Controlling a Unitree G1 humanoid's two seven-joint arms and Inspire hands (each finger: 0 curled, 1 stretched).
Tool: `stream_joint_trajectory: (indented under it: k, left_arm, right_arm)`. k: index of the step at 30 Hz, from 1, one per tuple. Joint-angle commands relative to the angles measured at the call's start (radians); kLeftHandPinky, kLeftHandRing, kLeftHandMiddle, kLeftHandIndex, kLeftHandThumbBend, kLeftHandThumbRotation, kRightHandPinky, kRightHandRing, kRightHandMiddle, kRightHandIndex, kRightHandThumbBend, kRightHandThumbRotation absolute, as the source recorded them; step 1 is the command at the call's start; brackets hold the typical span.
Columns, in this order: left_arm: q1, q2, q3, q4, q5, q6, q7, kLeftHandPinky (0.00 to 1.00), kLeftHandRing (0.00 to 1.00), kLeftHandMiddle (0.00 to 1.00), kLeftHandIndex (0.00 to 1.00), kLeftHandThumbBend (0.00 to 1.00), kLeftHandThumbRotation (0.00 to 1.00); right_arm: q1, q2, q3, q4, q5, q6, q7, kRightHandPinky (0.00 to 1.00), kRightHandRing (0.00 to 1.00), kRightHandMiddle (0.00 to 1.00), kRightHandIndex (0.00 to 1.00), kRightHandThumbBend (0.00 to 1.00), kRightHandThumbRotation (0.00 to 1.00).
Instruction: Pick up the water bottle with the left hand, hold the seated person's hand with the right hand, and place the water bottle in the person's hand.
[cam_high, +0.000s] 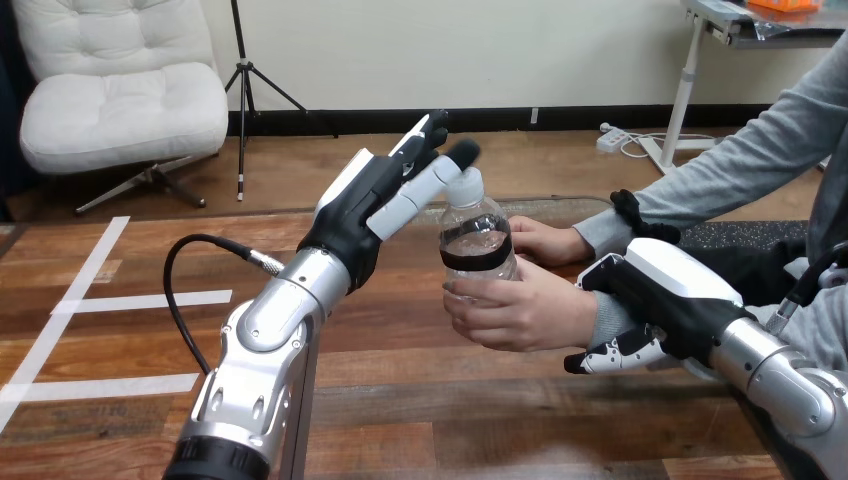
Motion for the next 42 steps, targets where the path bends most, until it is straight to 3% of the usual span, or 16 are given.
stream_joint_trajectory:
  k: [1,14,21,27,34,42]
  left_arm:
    - [-0.037,0.007,0.003,0.003,-0.007,-0.039,0.002,1.0,1.0,1.0,1.0,1.0,0.99]
    - [-0.04,-0.009,0.025,0.015,-0.067,-0.042,-0.01,1.0,1.0,1.0,1.0,1.0,1.0]
    - [-0.039,-0.008,0.024,0.012,-0.076,-0.044,-0.01,1.0,1.0,1.0,1.0,1.0,1.0]
    - [-0.04,-0.006,0.023,0.013,-0.078,-0.044,-0.008,1.0,1.0,1.0,1.0,1.0,1.0]
    - [-0.042,-0.004,0.024,0.016,-0.082,-0.049,-0.009,1.0,1.0,1.0,1.0,1.0,1.0]
    - [-0.045,0.0,0.021,0.022,-0.083,-0.063,-0.007,1.0,1.0,1.0,1.0,1.0,1.0]
  right_arm:
    - [-0.079,0.008,-0.014,-0.04,0.023,-0.014,-0.006,0.2,0.23,0.3,0.31,0.62,0.0]
    - [-0.077,0.006,-0.014,-0.044,0.022,-0.013,-0.006,0.2,0.24,0.3,0.32,0.63,0.0]
    - [-0.072,-0.002,-0.008,-0.057,-0.01,-0.005,-0.038,0.24,0.29,0.36,0.37,0.72,0.0]
    - [-0.071,-0.014,0.002,-0.067,-0.061,-0.007,-0.074,0.37,0.43,0.48,0.5,0.84,0.17]
    - [-0.069,-0.012,-0.004,-0.073,-0.072,-0.001,-0.07,0.51,0.57,0.62,0.62,0.95,0.32]
    - [-0.07,-0.009,-0.005,-0.074,-0.08,0.011,-0.07,0.57,0.63,0.68,0.69,0.99,0.37]
